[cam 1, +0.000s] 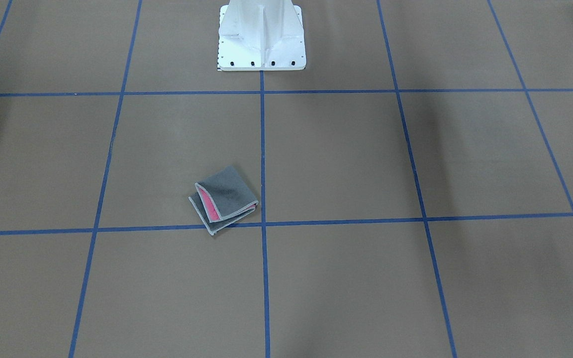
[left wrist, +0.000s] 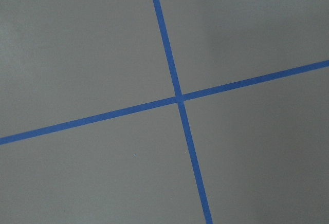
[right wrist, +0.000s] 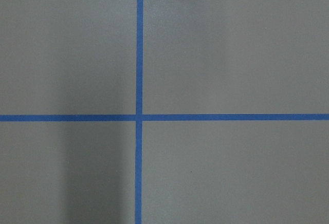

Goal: Fold towel twice with both arms

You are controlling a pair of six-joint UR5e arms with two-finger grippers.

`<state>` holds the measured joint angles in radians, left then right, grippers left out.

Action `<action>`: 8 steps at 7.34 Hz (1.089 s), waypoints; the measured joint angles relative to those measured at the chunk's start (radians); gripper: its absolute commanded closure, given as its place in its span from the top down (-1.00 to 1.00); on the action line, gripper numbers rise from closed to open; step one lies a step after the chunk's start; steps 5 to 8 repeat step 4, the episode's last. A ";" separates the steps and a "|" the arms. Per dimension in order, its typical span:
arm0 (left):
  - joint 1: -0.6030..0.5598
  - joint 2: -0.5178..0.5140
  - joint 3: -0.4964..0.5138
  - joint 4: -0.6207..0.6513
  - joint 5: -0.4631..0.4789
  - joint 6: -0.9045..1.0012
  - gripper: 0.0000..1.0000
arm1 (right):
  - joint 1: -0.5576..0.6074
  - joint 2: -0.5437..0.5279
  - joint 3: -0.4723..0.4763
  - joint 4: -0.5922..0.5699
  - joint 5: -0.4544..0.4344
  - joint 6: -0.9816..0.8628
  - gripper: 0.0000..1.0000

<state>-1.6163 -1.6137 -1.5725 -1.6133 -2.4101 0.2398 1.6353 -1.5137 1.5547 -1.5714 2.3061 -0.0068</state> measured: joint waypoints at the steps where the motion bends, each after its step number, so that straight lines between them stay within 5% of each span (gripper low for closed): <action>1: 0.000 0.002 -0.001 0.000 0.001 -0.001 1.00 | 0.000 -0.002 -0.001 0.000 0.000 -0.001 1.00; 8: -0.001 0.013 -0.006 -0.002 0.001 -0.001 1.00 | 0.000 -0.016 -0.003 0.009 -0.001 -0.002 1.00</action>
